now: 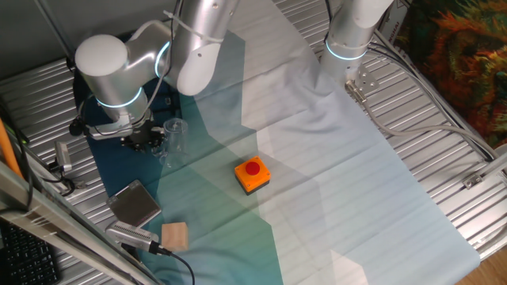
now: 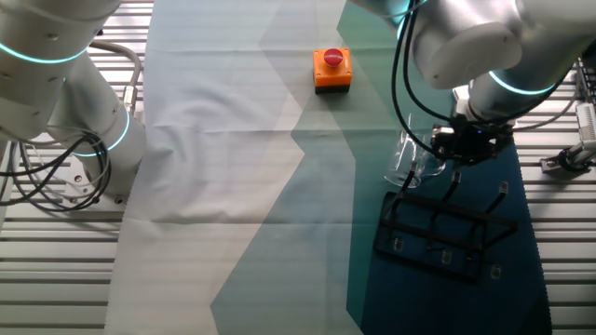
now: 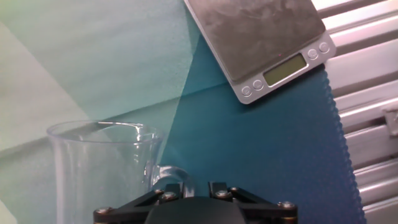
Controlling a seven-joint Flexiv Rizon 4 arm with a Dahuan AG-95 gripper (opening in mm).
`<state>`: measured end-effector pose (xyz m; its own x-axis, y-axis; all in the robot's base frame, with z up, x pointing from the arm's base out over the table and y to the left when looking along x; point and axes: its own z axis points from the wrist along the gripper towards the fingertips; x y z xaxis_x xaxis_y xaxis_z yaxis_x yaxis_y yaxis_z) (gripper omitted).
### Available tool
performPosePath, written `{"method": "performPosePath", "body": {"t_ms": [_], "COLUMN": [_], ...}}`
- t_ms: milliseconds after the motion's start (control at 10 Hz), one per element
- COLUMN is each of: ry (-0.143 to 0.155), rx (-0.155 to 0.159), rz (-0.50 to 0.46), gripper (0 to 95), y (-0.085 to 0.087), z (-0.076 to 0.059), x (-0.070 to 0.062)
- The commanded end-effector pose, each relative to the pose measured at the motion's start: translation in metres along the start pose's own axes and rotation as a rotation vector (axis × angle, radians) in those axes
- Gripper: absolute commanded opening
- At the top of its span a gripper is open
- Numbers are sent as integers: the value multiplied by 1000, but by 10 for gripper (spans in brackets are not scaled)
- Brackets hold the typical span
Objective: Take the cup off the cup rack
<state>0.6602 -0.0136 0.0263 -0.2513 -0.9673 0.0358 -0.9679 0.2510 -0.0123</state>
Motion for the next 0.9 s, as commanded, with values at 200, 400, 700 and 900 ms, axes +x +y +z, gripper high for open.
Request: {"method": "performPosePath", "body": {"t_ms": [200, 400, 700, 900], "ry": [0, -17, -26, -28], "rx": [-2, -1, -1, -10], "rz": [-23, -54, -61, -45], "gripper": [190, 380, 380, 190], "y": [-1, -2, -3, -3], "z": [2, 5, 7, 7], "x": [0, 1, 1, 1]}}
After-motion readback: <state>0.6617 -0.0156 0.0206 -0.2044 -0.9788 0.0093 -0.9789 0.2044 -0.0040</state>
